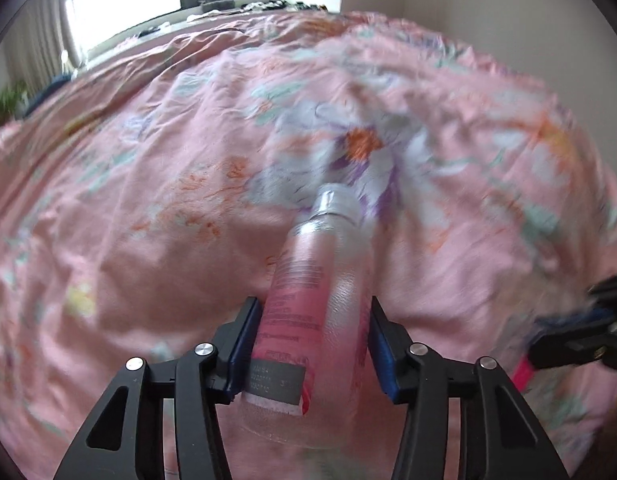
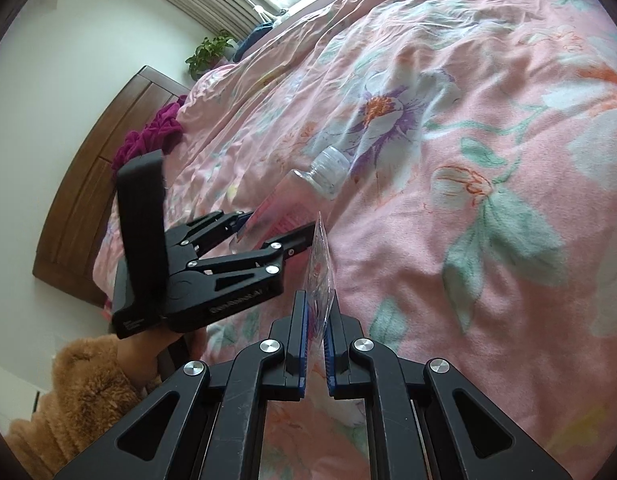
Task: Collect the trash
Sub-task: 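Carry the bottle and bag to the bin and open the left tool to drop the bottle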
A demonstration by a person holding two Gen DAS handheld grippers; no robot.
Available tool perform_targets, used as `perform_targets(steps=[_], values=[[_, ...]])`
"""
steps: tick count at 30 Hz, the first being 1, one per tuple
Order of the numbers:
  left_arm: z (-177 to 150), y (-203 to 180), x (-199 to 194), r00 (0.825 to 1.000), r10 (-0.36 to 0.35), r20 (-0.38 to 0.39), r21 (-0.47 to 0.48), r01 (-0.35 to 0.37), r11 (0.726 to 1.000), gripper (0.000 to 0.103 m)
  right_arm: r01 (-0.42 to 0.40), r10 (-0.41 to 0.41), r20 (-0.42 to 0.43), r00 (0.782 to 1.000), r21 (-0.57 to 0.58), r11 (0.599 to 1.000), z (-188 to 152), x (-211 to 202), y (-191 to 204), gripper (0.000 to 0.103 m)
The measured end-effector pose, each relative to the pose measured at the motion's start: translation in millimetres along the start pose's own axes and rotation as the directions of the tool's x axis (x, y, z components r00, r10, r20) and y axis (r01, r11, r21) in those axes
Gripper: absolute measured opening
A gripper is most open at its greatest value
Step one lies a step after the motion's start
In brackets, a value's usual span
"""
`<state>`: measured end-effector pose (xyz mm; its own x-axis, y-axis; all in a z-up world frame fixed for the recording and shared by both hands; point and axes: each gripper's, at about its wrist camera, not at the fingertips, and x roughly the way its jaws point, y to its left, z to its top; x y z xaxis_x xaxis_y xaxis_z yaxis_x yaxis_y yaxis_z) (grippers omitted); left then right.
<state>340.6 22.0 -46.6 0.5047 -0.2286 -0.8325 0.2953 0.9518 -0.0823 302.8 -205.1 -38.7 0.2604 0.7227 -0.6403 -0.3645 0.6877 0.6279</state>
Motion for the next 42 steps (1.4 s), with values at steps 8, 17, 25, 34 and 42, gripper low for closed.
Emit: perform_targets(steps=[8,17,25,34,42], values=[[-19,7,-25,0.994,-0.061,0.087,-0.13,0.072,0.989,0.047,-0.016,0.016,0.005,1.0,-0.011,1.0,-6,-8,11,0.007],[-28,8,-20,0.998,-0.044,0.048,-0.142,0.051,0.989,0.047,-0.034,0.034,-0.006,0.999,-0.022,0.999,-7,-6,20,0.007],[-42,1,-60,0.984,-0.038,0.174,-0.14,0.063,0.988,0.047,-0.042,0.041,-0.015,0.999,-0.025,0.999,-10,-8,21,0.008],[-120,26,-144,0.97,0.1,0.221,-0.316,-0.026,0.949,0.047,-0.115,0.103,-0.091,0.991,-0.142,0.983,-31,1,88,0.008],[-255,51,-259,0.925,0.332,0.184,-0.534,-0.19,0.824,0.047,-0.292,0.22,-0.261,0.94,-0.277,0.915,-89,30,201,0.008]])
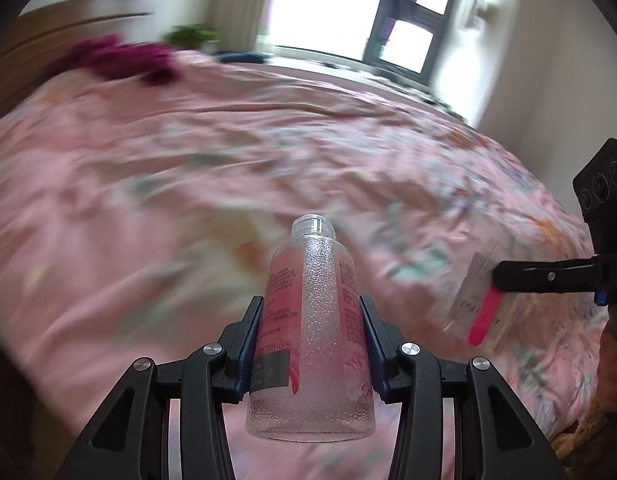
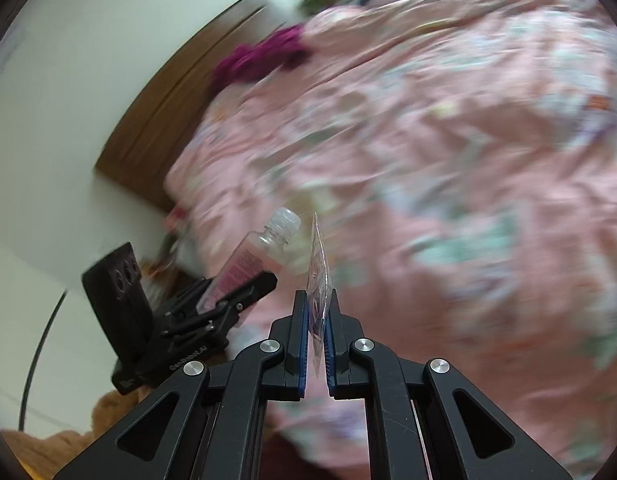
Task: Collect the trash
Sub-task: 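Carry the bottle and bag to the bin and open the left tool to drop the bottle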
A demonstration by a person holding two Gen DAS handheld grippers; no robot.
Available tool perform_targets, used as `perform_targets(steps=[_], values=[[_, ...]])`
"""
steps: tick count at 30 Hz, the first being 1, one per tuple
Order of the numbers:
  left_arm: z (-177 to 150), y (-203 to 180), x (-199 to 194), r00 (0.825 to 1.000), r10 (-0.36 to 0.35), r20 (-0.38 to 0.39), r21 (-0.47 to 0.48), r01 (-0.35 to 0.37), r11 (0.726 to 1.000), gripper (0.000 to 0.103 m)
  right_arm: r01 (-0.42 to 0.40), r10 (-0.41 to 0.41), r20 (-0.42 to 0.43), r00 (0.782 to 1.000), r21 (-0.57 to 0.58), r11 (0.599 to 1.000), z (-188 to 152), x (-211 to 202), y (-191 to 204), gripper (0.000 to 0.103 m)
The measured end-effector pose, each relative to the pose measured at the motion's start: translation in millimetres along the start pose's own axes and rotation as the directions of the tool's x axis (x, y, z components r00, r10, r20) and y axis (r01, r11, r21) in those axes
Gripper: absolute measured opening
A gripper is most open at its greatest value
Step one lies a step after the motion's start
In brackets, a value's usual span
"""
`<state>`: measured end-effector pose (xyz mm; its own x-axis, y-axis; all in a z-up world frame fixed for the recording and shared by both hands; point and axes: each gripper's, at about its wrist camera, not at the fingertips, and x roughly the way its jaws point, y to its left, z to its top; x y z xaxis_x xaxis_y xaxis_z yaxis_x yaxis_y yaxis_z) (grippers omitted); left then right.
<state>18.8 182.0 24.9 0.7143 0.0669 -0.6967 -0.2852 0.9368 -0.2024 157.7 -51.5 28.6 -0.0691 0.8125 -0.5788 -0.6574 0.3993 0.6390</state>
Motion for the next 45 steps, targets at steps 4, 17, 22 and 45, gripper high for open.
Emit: perform_targets(steps=[4,17,22,45], values=[[-45,60,-66,0.992,0.12,0.028,-0.129,-0.116,0.985,0.047,-0.095,0.084,-0.116,0.99,-0.092,0.991,-22,46,64,0.008],[-233,200,-131,0.933,0.29,-0.215,-0.473,-0.359,0.805,0.047,-0.242,0.13,-0.43,0.893,-0.216,0.946,-90,164,189,0.008],[-281,225,-93,0.931,0.194,-0.309,-0.556,-0.342,0.757,0.047,-0.216,0.096,-0.454,0.886,-0.221,0.951,-98,177,194,0.008],[-326,246,-38,0.858,0.187,-0.479,-0.5,-0.442,0.745,0.091,-0.157,0.013,-0.554,0.833,-0.214,0.964,-124,235,200,0.008]])
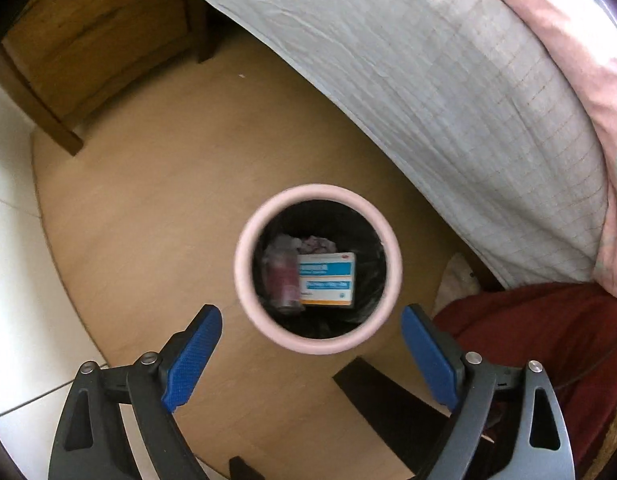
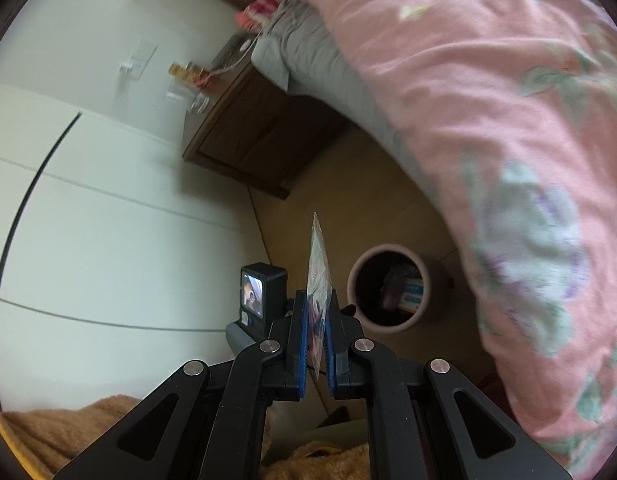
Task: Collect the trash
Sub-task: 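Carry the bottle and bag to the bin and open the left tool to drop the bottle, then open the right tool over the bin to drop the clear bag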
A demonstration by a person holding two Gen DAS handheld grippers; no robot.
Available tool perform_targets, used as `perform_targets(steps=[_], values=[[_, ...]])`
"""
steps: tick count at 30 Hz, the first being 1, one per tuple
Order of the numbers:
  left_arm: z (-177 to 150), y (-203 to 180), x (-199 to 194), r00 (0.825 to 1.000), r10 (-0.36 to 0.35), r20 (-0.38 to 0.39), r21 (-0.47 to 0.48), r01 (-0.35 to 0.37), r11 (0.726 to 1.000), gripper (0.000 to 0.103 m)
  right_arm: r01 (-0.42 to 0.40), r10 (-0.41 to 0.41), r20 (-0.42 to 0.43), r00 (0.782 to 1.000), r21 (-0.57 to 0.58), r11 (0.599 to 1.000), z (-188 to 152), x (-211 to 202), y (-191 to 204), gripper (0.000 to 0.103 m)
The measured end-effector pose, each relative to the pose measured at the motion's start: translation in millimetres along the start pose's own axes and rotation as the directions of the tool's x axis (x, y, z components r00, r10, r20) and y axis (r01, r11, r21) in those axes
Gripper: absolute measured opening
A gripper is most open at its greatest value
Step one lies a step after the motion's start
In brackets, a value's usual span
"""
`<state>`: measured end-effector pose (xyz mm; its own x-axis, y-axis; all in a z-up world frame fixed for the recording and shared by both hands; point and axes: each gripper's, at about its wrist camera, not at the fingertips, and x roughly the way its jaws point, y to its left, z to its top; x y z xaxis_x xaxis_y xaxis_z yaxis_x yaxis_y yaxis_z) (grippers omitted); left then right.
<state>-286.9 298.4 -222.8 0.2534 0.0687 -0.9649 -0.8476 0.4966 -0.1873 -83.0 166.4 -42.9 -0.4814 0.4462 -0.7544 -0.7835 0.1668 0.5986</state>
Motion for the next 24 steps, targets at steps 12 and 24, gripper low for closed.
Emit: perform_targets(steps=[12,24], values=[[-8,38,-37,0.988,0.134,0.076,-0.158,-0.121,0.98,0.103,0.072,-0.11,-0.269,0.957,-0.148,0.986,9,133,24,0.008],[-5,49,-39,0.987,0.131,0.088,-0.219,-0.109,0.97,0.103,0.19,-0.276,-0.337,0.9,-0.267,0.945,12,203,11,0.019]])
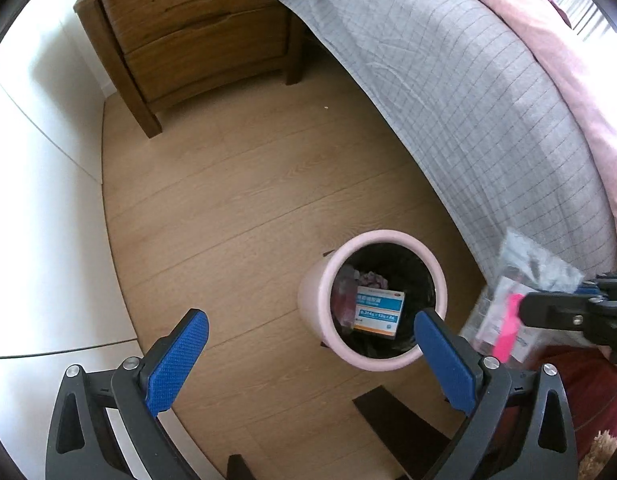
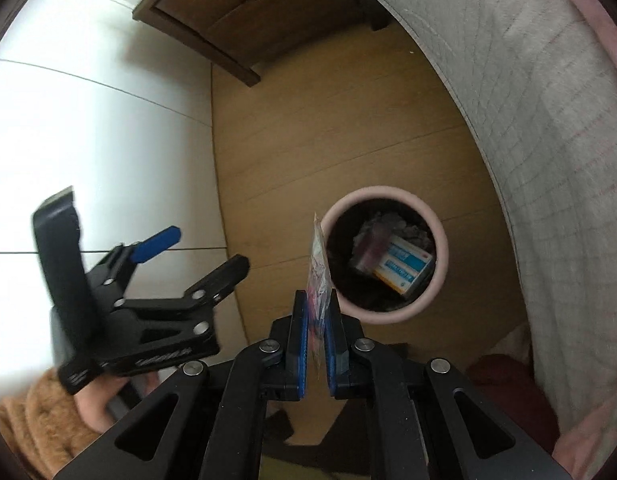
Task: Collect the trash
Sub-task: 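Open the right tool over the bin to drop the clear bag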
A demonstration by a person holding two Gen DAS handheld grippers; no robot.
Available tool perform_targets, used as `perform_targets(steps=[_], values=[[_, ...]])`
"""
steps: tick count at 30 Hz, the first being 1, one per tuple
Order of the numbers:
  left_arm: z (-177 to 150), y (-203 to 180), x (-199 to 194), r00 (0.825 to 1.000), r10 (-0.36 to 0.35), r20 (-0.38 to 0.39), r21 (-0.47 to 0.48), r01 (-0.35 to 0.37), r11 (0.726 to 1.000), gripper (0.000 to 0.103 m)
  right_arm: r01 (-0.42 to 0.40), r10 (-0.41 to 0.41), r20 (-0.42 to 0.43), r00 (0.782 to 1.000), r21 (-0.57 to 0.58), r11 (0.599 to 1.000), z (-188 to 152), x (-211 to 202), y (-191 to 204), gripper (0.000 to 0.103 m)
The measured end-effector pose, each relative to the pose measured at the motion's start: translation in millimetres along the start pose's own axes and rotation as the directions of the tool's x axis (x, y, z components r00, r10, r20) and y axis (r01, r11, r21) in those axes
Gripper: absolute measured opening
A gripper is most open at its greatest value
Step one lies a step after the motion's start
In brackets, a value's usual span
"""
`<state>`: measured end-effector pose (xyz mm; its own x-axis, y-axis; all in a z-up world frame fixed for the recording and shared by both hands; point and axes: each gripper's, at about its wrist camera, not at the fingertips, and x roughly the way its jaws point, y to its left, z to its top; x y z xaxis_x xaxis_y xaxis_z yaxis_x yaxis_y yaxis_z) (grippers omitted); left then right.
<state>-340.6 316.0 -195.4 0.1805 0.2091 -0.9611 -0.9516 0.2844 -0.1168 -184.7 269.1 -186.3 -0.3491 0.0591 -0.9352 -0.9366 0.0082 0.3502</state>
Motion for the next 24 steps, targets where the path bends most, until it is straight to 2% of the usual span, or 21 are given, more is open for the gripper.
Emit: perform_targets(steps=[1,2,3,10,14,20,22,24], values=[[0,-1,0,1.0,0.001,0.0,0.001,-0.001,1.0,0.103,0.014,-0.014,-0.004,1.0,-0.005,1.0,1,1,1,0.028],[0,-1,0,1.0,0.001,0.0,0.001,-0.001,1.0,0.103,0.033,-0.033,-0.006,0.999,-0.009,0.999,1,3,0,0.054],[1,-1,-1,1.0,0.002,0.002,0.001,-0.002,1.0,0.103,0.046,-0.046,-0.006,0.999,-0.01,0.999,1,5,0,0.072],[0,-3,-6,1.0,-0.001,0.023,0.008,0.001,1.0,0.103,0.024,-0.025,0.034,0.999,0.041,0.999,-9,-19,-9,0.075],[0,-6,-8,1.0,-0.003,0.03,0.02,0.002,1.0,0.103,0.061,-0.062,0.071,0.996,0.025,0.998,-23,-33,-9,0.078],[-2,-13,-16,0.999,-0.009,0.045,0.036,0.008,0.999,0.103,0.072,-0.072,0.063,0.995,-0.003,0.997,-34,-40,-8,0.08],[-3,-14,-23,0.998,-0.029,0.061,0.026,0.027,0.999,0.103,0.035,-0.034,0.068,0.997,-0.012,0.999,-35,-40,-8,0.084],[-5,-13,-33,0.993,-0.065,0.094,0.007,0.064,0.998,0.103,-0.026,0.028,0.097,0.995,-0.027,0.999,-38,-45,-6,0.103]])
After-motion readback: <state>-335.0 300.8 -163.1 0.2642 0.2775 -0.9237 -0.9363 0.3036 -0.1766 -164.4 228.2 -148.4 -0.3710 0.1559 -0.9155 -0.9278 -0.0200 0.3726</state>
